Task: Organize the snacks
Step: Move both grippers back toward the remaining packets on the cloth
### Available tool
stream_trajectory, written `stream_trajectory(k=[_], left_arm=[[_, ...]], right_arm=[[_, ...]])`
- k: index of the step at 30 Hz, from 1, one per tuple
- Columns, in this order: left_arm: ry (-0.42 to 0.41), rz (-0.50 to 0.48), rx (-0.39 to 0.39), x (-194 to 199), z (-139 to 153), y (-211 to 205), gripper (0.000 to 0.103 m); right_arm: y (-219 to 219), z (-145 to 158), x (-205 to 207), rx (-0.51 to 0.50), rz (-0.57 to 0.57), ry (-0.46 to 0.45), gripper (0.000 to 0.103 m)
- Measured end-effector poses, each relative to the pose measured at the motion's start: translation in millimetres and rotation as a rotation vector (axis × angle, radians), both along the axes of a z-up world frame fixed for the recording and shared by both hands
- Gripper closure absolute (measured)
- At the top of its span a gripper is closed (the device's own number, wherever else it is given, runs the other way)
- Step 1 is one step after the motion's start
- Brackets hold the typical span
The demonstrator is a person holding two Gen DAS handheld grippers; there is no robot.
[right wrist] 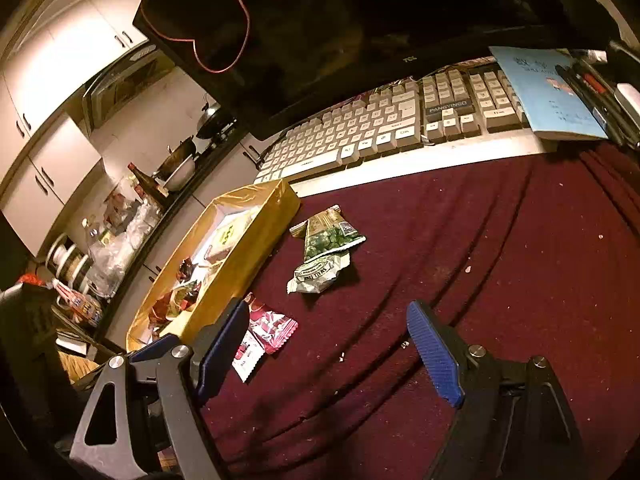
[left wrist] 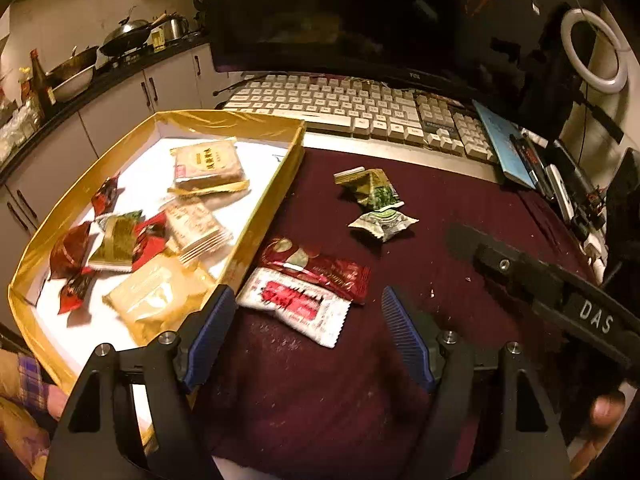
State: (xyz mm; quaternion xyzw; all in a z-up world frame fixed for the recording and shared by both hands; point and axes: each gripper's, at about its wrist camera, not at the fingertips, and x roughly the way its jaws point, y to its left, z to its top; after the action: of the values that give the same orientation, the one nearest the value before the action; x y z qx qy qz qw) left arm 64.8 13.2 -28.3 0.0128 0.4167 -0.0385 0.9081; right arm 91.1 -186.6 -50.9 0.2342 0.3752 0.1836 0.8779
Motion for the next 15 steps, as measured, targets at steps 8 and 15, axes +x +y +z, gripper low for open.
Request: stream_trajectory(k=[8, 15], left_arm=[[0.01, -0.001, 0.017, 6, -6, -8, 0.027], [0.031, 0.007, 0.012, 12, -15, -4, 0.027]], right_arm=[[-4, -4, 1, 0.023, -0.03, 0.024, 0.02], [-4, -4, -1, 0.022, -0.051, 0.02, 0.019]])
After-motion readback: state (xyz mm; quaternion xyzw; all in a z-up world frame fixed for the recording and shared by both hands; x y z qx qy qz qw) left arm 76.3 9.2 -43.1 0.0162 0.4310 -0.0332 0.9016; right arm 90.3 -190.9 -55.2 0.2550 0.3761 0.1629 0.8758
